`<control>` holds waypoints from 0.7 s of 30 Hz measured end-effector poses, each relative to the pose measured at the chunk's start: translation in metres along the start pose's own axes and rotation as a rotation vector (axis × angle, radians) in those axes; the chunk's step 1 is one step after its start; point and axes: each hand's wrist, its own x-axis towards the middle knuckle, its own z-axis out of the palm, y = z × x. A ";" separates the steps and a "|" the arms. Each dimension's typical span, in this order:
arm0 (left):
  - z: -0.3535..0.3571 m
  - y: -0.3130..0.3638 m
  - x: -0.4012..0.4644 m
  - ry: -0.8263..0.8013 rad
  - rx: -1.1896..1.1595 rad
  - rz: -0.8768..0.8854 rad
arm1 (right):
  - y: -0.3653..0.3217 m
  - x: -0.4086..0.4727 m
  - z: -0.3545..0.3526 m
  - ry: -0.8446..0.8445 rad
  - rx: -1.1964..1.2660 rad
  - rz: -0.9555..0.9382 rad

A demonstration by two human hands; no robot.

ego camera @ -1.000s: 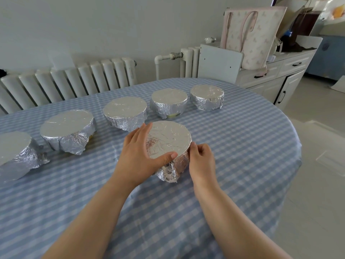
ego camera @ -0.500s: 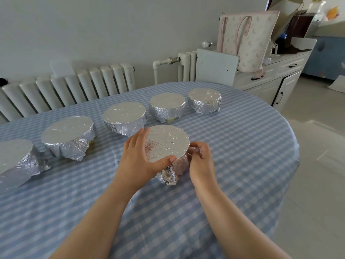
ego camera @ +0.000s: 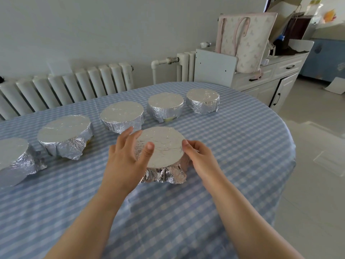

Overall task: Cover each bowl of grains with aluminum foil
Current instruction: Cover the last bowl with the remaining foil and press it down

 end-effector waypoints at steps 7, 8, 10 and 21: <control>0.009 -0.003 -0.001 -0.051 0.268 0.027 | 0.001 -0.001 0.005 0.125 0.027 -0.064; 0.009 -0.003 0.000 -0.049 0.273 0.028 | 0.003 -0.003 0.005 0.167 -0.025 -0.104; 0.010 -0.003 0.000 -0.041 0.265 0.043 | 0.005 -0.012 0.005 0.228 -0.106 -0.159; 0.009 -0.003 0.002 -0.051 0.084 0.015 | 0.025 -0.025 0.025 0.212 0.330 -0.024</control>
